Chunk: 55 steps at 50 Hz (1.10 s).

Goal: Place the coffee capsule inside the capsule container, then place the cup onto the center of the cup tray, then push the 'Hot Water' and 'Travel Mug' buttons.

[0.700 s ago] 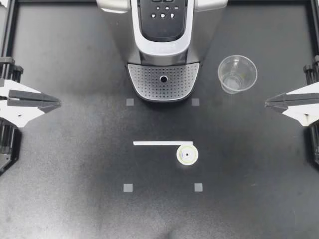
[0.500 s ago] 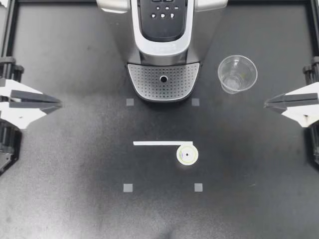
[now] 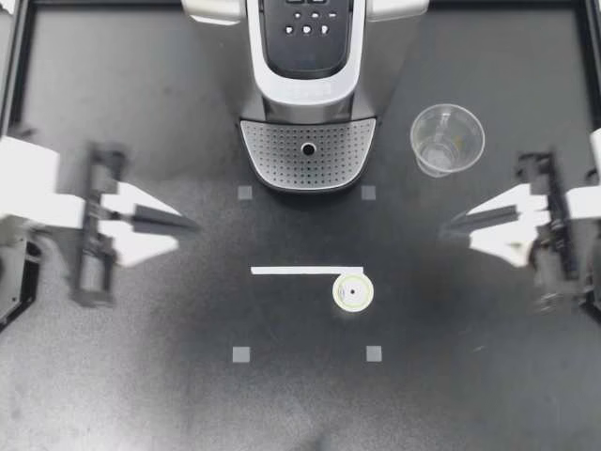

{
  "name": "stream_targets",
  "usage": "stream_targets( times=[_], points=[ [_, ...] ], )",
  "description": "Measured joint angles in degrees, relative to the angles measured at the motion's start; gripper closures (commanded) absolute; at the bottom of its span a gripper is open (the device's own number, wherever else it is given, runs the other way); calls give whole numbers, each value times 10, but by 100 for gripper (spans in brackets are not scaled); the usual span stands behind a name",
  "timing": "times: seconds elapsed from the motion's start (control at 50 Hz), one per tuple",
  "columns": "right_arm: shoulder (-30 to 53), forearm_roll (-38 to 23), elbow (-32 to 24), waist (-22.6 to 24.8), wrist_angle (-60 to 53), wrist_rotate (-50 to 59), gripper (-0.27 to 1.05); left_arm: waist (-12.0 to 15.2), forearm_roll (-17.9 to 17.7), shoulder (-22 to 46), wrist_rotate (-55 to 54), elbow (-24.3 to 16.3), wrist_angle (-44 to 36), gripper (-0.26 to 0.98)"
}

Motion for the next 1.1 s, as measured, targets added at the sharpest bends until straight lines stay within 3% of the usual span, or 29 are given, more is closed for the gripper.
stream_targets(
  times=[0.46, 0.64, 0.84, 1.1],
  points=[
    [130, -1, -3, 15, 0, 3, 73, -4, 0, 203, 8, -119, 67, 59],
    [174, 0, -12, 15, 0, 3, 73, -4, 0, 252, 11, -171, 130, 37],
    [221, 0, -28, 15, -1, 2, 73, -4, 0, 299, 11, -227, 191, -7],
    [279, -10, -42, 24, -10, -8, 73, -4, 0, 352, 14, -289, 250, -8]
  ],
)
